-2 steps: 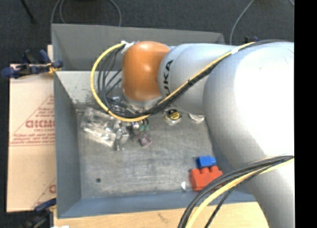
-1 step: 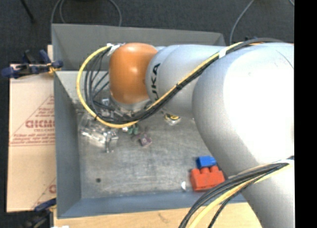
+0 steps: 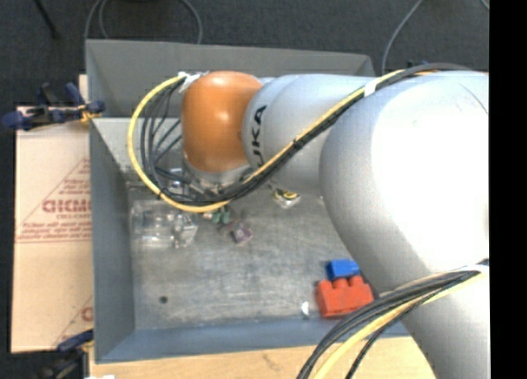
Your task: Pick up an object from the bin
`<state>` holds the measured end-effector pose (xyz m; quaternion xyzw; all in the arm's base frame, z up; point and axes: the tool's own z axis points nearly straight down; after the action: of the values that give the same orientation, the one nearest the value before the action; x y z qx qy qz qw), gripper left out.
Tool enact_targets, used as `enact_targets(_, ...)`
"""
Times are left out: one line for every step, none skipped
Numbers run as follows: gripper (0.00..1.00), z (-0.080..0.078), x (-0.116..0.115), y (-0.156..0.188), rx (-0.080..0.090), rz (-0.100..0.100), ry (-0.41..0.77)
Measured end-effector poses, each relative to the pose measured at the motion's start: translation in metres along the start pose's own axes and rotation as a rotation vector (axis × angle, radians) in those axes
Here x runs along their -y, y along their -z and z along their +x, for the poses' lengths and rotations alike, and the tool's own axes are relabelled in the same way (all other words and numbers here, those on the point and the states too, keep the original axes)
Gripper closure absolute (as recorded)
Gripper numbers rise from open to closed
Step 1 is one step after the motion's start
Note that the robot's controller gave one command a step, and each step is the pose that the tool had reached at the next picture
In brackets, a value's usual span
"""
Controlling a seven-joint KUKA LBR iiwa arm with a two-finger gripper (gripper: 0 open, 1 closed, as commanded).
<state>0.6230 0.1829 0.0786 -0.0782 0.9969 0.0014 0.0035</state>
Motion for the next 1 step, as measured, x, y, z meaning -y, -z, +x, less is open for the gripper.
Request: enact_targets(1.00, 0.0001, -0.0082, 0.1002, 0.001, -0.001, -0.008)
